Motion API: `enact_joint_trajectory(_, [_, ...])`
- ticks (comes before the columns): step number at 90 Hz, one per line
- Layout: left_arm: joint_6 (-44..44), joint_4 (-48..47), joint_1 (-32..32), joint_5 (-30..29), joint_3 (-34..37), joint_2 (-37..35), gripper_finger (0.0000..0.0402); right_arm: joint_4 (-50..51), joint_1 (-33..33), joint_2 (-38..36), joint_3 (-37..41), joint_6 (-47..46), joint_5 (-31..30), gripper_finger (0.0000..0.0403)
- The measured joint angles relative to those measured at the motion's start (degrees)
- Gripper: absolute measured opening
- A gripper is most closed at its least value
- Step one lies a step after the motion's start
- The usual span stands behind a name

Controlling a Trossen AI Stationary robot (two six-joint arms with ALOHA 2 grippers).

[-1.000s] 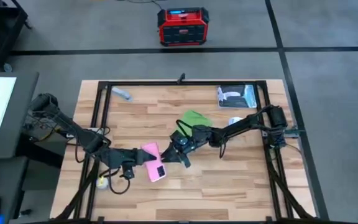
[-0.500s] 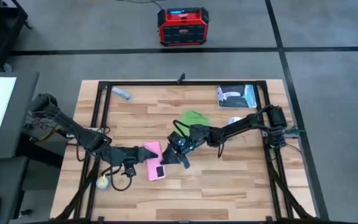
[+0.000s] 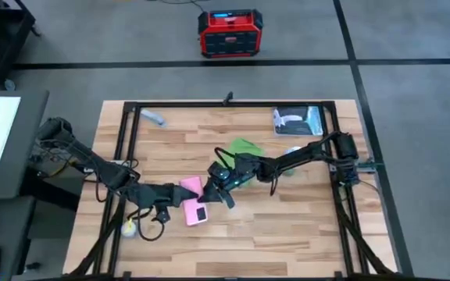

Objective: Apply microfiber cloth
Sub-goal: Spray the cellphone using the cleaning bottle

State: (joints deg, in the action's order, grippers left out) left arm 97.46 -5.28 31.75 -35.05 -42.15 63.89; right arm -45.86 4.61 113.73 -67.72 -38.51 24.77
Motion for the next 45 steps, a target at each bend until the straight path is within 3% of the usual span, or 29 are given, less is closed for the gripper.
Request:
enact_joint_trajectory(33, [3.98, -0.33, -0.04, -3.42, 0.02, 0.01, 0.0040, 0.03, -0.65, 0.00, 0.00, -0.03, 0.63, 0.0095])
enact_joint_trajectory(45, [4.73, -0.09, -0.04, -3.39, 0.02, 0.01, 0.0040, 0.75, -0.68, 0.00, 0.00, -0.04, 1.60, 0.0065])
